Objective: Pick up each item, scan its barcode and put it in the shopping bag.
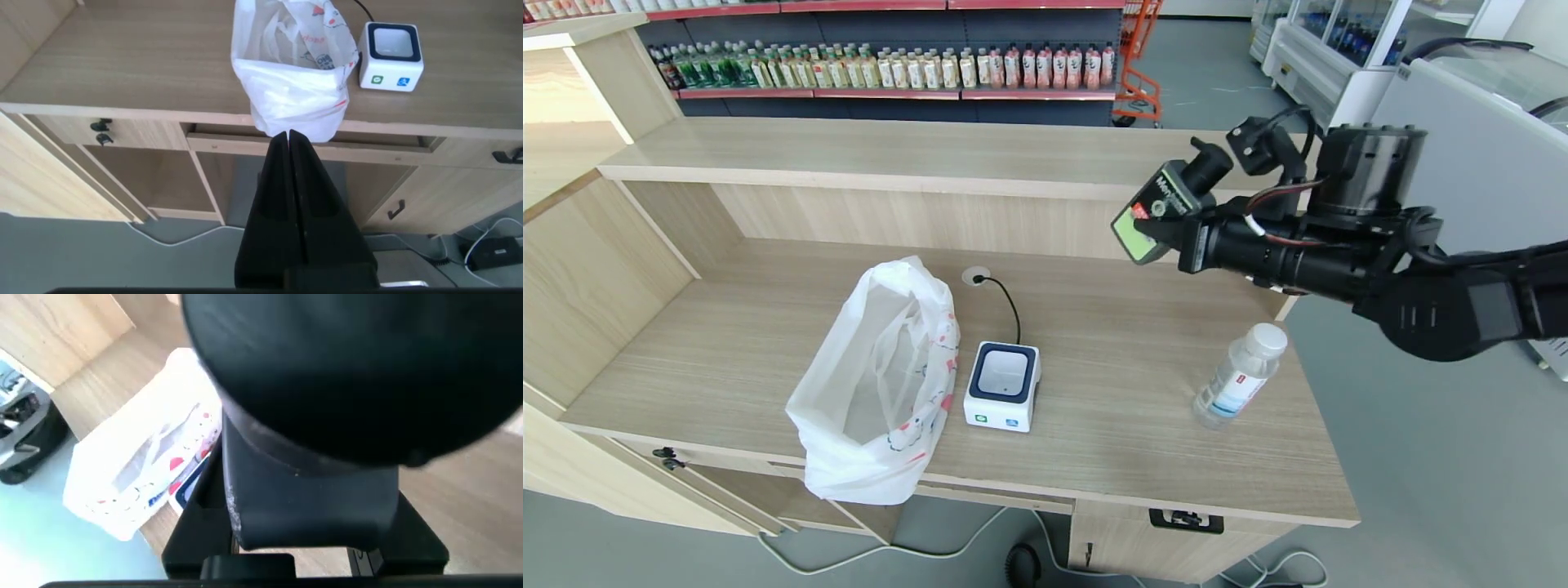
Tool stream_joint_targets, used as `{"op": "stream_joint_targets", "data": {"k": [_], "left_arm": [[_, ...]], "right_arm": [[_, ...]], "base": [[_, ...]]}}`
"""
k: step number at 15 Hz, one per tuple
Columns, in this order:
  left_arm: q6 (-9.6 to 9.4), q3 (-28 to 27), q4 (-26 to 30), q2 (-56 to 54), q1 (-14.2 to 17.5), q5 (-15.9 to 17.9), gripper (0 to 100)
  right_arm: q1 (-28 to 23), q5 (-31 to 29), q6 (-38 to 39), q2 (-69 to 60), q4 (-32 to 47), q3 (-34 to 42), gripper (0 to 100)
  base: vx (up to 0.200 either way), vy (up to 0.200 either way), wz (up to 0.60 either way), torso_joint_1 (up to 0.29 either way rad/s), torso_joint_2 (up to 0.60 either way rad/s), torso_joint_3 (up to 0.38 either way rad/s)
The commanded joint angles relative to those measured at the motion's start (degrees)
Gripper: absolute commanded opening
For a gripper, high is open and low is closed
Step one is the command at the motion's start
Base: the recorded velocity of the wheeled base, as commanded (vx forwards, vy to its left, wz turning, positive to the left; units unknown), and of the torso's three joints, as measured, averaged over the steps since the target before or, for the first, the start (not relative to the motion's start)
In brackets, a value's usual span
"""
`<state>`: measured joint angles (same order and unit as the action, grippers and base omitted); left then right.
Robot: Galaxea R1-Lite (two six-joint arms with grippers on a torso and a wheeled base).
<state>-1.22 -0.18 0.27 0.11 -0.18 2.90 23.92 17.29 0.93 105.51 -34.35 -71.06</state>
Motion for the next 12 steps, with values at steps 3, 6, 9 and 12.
{"op": "stream_joint_targets", "data": {"k": [3, 6, 9, 12], "left_arm": [[-0.01, 0.0, 0.0, 0.0, 0.0, 0.1, 0], [-0.01, 0.0, 0.0, 0.0, 0.0, 0.0, 0], [-0.01, 0.0, 0.0, 0.0, 0.0, 0.0, 0], [-0.01, 0.0, 0.0, 0.0, 0.0, 0.0, 0]], "right_arm": [[-4.0, 3.3, -27.2, -28.0, -2.1, 20.7, 0], [-4.8, 20.2, -65.2, -37.9, -3.2, 35.4, 0], [-4.3, 33.7, -103.0, -38.1, -1.4, 39.9, 0], [-1.1, 35.7, -126.0, -40.8, -1.7, 39.7, 0]], "base": [[0.0, 0.0, 0.0, 0.0, 0.0, 0.0], [0.0, 0.0, 0.0, 0.0, 0.0, 0.0], [0.0, 0.0, 0.0, 0.0, 0.0, 0.0], [0.0, 0.0, 0.0, 0.0, 0.0, 0.0]]}}
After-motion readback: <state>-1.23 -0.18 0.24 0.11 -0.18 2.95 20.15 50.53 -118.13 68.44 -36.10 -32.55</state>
